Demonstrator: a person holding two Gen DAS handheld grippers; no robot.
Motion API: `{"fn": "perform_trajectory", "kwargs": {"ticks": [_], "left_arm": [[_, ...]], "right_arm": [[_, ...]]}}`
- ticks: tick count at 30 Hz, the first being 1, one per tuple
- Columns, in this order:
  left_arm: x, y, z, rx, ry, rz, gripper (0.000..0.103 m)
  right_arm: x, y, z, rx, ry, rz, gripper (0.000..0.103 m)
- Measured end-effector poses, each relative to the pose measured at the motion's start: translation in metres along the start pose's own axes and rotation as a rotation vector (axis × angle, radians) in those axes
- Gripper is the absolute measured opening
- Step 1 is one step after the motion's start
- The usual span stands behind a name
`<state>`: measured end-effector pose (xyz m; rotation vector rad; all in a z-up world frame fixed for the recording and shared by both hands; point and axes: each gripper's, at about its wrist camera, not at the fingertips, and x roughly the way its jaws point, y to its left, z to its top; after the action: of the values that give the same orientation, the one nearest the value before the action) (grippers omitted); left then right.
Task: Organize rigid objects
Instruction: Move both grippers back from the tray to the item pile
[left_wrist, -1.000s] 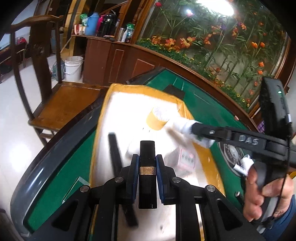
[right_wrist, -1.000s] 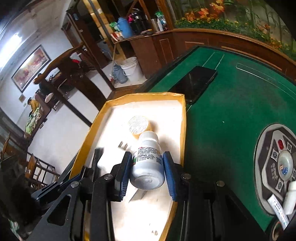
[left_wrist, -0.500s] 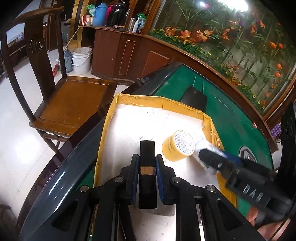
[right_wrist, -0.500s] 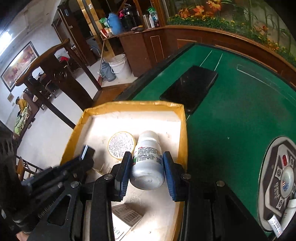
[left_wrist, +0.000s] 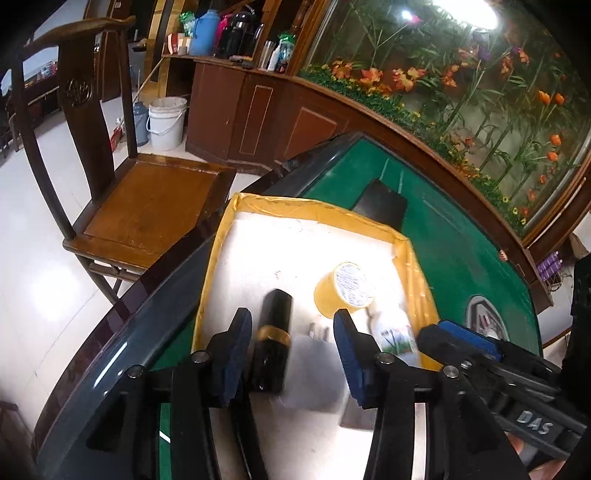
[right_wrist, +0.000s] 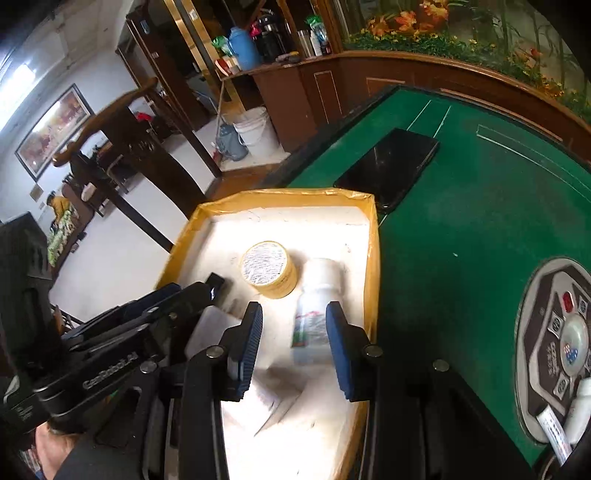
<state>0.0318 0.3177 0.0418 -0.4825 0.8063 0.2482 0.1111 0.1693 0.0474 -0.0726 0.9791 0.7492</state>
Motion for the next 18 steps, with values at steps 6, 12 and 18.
{"fn": "perform_trajectory", "kwargs": {"ticks": [6, 12, 18], "left_arm": [[-0.036, -0.022, -0.028, 0.044, -0.049, -0.053, 0.049], [-0.067, -0.071, -0.077, 0.134, -0.083, -0.167, 0.049], [-0.08, -0.139, -0.137, 0.271, -0.037, -0.306, 0.055]], "right_arm": [[-0.053, -0.019, -0.036, 0.028, -0.059, 0.09, 0.038], [-0.11, -0.056, -0.097, 0.05, -0.118, 0.135, 0.038], [-0.172, -0.134, -0.144, 0.141, -0.218, 0.083, 0.039]]}}
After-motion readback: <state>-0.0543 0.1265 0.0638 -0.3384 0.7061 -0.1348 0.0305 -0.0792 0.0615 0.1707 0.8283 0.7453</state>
